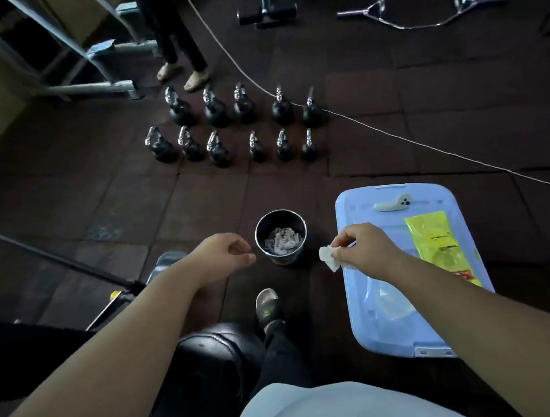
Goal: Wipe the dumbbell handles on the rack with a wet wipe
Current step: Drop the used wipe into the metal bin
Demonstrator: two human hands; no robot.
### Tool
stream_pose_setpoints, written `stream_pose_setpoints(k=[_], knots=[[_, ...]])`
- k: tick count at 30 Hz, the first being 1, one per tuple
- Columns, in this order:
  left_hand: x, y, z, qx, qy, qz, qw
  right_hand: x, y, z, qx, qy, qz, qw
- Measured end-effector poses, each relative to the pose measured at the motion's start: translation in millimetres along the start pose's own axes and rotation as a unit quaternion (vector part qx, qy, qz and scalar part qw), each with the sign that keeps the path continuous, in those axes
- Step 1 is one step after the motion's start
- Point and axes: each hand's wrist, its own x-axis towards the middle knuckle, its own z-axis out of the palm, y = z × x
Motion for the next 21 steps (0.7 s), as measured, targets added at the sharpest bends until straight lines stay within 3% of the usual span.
stream_pose_setpoints(k=[12, 21], knots=[[208.4, -39.1, -49.6, -0.011, -0.113, 0.001, 0.994, 167.2, -35.7, 35.5, 0.027, 0.067, 0.125, 0.99], [311.4, -77.9, -24.3, 0.006, -0.151, -0.021, 0.988, 238.8, 12.4, 88.1, 0.006, 0.059, 0.192, 0.98]])
